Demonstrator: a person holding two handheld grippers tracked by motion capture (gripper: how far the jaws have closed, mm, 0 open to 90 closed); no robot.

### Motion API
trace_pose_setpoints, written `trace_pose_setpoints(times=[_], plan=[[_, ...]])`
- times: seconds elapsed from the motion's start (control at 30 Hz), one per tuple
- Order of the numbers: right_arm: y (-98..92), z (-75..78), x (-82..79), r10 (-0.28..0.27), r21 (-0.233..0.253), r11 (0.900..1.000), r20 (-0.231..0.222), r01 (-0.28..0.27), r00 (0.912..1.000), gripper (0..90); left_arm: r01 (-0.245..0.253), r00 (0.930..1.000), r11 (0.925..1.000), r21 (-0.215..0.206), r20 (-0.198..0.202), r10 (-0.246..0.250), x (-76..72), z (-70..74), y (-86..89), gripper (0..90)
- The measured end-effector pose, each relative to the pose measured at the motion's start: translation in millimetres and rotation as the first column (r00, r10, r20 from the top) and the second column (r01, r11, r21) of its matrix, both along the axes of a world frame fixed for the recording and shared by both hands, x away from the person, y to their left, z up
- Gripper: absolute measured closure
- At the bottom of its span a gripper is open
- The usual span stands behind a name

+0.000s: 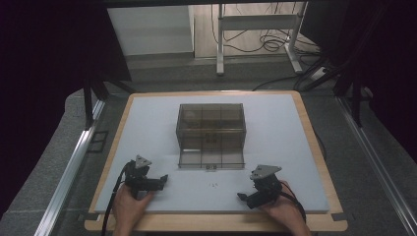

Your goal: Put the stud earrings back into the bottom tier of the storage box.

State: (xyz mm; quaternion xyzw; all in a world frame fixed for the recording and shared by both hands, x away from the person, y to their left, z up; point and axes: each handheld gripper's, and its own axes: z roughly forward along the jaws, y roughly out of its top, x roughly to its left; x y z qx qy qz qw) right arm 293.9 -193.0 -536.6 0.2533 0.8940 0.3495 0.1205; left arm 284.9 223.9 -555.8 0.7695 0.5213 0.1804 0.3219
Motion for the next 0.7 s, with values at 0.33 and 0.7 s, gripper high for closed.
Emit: trace_pose_setpoints(times=[0.33, 0.7], plan=[[1.3, 3.7, 0.2, -0.005, -0.023, 1.0, -0.015, 0.005, 0.9999, 6.7, 0.0, 1.0, 1.0, 0.0, 0.0, 0.0, 0.0, 0.0, 0.0, 0.0], [-0.4, 16.9, 6.0, -0.024, -0.014, 1.0, -0.106, 0.023, 0.9941, 14.9, 0.0, 1.0, 1.0, 0.001, 0.0, 0.0, -0.1, 0.0, 0.0, 0.0]])
